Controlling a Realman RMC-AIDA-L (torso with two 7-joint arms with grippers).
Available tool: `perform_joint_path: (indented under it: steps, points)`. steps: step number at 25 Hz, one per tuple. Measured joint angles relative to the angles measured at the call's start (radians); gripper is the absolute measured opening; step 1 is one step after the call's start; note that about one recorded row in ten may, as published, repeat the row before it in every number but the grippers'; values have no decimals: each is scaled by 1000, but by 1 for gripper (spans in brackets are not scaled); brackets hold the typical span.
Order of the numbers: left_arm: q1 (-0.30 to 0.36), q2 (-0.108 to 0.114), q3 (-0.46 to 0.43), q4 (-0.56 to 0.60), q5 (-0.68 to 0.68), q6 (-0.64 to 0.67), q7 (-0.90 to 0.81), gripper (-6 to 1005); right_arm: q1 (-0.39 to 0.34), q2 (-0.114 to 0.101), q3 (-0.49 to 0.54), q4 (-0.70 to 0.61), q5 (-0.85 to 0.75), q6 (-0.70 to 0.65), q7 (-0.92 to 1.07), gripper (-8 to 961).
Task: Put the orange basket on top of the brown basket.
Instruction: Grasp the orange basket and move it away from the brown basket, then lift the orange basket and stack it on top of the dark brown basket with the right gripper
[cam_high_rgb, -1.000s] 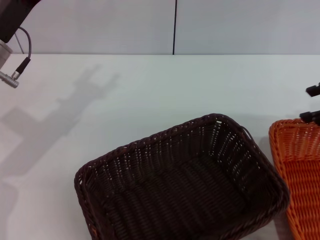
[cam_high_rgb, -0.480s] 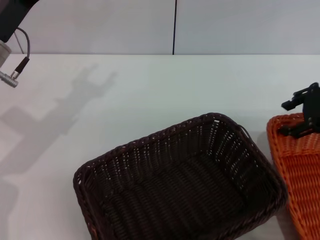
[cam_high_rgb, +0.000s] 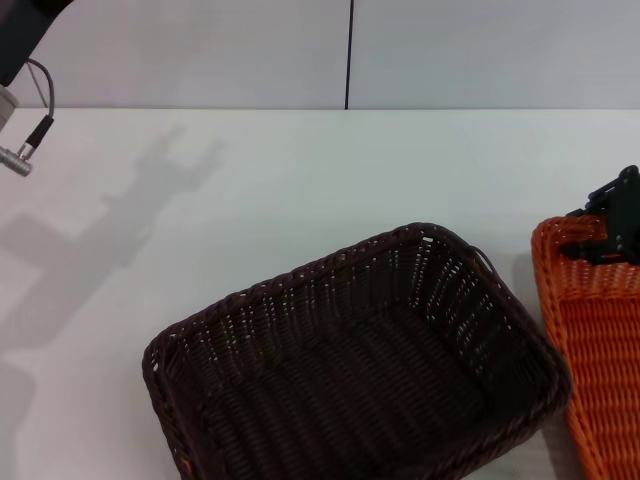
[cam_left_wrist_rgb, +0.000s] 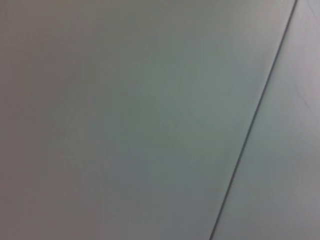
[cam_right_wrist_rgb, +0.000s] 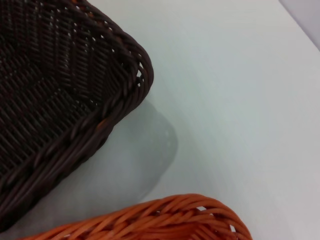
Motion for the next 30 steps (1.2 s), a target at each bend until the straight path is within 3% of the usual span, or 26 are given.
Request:
perform_joint_path:
  steps: [3, 5, 6, 7, 9, 10, 11, 13, 14, 15, 16, 20, 21, 24, 30]
  points:
    - [-5, 0, -2, 4, 2, 1, 9, 829, -5, -8, -1, -1, -1, -17, 0, 397]
    - [-7, 0, -4, 4, 2, 2, 14, 829, -10, -19, -2, -4, -3, -42, 0, 383]
    - [-9, 0, -7, 5, 2, 2, 14, 829, -16, -36, -2, -8, -7, -80, 2, 376]
    - [-11, 0, -10, 8, 2, 2, 15, 829, -16, -36, -2, -8, -7, -80, 2, 368]
    - [-16, 0, -21, 19, 1, 2, 19, 829, -29, -69, 13, -19, -35, -133, 17, 354]
    - [-16, 0, -21, 19, 1, 2, 19, 829, -29, -69, 13, -19, -35, -133, 17, 345]
    - [-19, 0, -25, 25, 1, 2, 21, 829, -48, -93, 25, -33, -59, -158, 29, 336]
    - [-23, 0, -29, 34, 1, 2, 22, 829, -58, -106, 36, -40, -68, -174, 33, 318]
    - [-27, 0, -38, 44, 1, 2, 23, 829, -73, -129, 68, -53, -79, -211, 34, 309]
    - [-27, 0, -38, 44, 1, 2, 23, 829, -73, -129, 68, -53, -79, -211, 34, 300]
    - [-31, 1, -49, 52, 2, 2, 25, 829, -91, -147, 125, -75, -85, -256, 34, 291]
    - [-40, 0, -53, 67, 0, 2, 26, 829, -119, -167, 220, -119, -87, -298, 31, 220]
    - [-42, 0, -53, 68, -1, 3, 28, 829, -137, -178, 289, -149, -87, -317, 31, 202]
    - [-48, 1, -63, 69, -2, 3, 39, 829, -155, -194, 369, -169, -83, -341, 30, 196]
    - [-50, -1, -76, 77, -2, 2, 39, 829, -179, -200, 512, -220, -74, -346, 36, 184]
